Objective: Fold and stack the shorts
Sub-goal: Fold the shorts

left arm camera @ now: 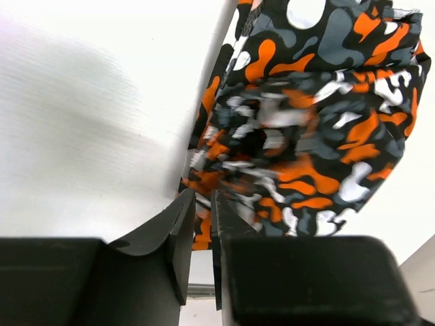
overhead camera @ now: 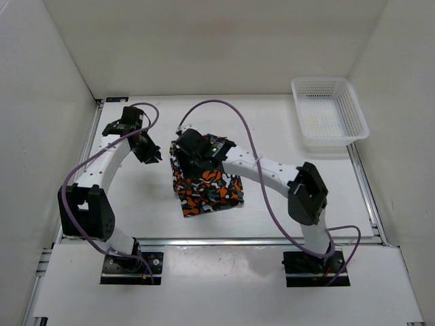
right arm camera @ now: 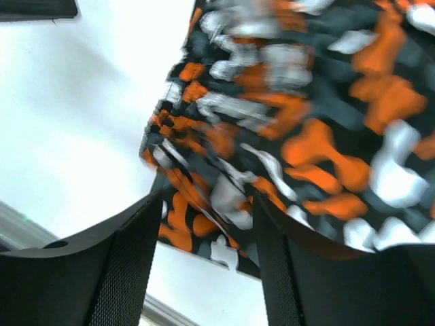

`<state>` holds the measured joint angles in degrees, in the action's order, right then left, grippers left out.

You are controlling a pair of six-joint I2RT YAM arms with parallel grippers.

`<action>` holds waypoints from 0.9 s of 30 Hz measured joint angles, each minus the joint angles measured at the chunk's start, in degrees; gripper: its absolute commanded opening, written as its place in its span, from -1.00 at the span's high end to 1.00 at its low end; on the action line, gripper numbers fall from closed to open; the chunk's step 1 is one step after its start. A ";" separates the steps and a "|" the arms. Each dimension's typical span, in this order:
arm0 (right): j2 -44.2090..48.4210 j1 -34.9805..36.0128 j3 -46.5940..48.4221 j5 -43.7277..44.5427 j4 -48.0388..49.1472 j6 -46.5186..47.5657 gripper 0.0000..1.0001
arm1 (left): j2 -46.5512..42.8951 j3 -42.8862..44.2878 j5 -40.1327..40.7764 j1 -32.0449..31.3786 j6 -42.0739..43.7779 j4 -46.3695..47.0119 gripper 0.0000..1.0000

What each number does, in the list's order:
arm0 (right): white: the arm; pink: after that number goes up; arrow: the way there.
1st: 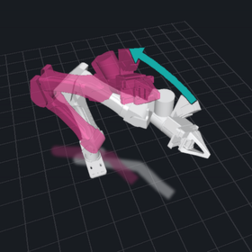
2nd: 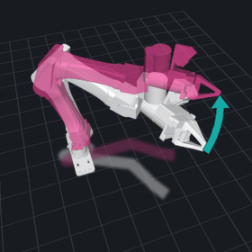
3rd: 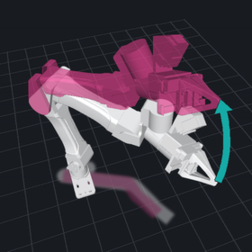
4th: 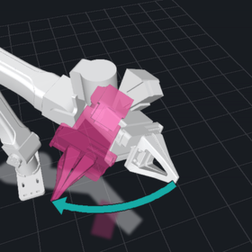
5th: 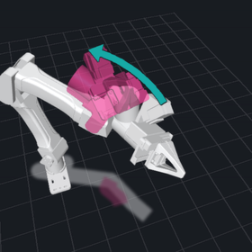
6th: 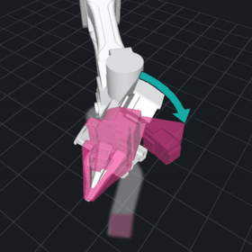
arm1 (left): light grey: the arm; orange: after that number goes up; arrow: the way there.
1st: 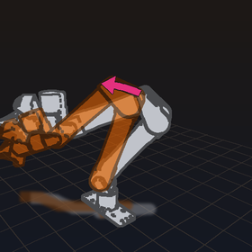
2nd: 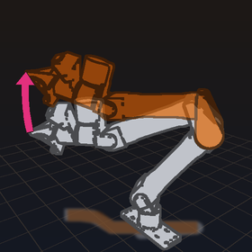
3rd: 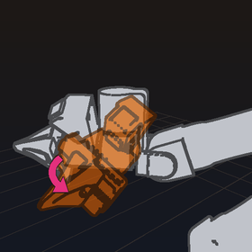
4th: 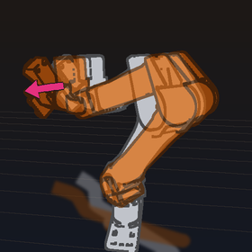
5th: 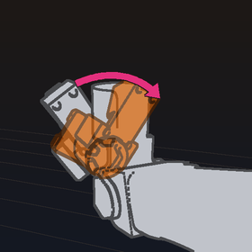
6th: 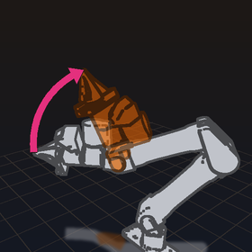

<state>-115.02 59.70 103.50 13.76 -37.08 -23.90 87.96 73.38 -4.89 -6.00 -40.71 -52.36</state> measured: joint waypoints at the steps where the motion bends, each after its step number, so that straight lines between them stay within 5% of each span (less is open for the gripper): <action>1: 2.05 -0.20 -2.14 -0.11 0.72 -0.11 -0.26 | -0.33 0.26 0.00 0.13 0.13 -0.44 0.44; 5: 12.52 -2.82 -10.84 -0.46 2.12 -1.22 -0.20 | -0.55 1.01 0.15 0.26 0.57 -1.11 0.42; 7: 18.27 -5.38 -14.93 -0.44 2.49 -1.73 0.15 | -0.52 1.62 0.33 -0.74 0.83 -1.73 0.54; 8: 20.83 -7.19 -16.87 -0.66 2.93 -2.16 0.57 | -0.44 2.14 0.35 -1.79 0.90 -1.79 0.62; 11: 24.57 -13.07 -20.92 -2.67 4.09 -3.23 0.85 | 0.74 4.44 0.33 -6.27 1.22 -1.62 0.79; 17: 13.46 -20.37 -18.21 -8.11 4.90 -3.34 0.88 | 11.93 10.03 -0.52 -13.22 1.79 0.79 0.79; 27: -7.37 -24.87 -11.02 -12.39 5.49 -2.69 0.97 | 27.02 13.16 -0.02 -10.64 4.83 1.90 0.79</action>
<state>-122.39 34.83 92.49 1.37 -31.59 -26.59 114.98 86.54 -4.91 -16.64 -35.88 -50.46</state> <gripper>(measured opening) 0.014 0.114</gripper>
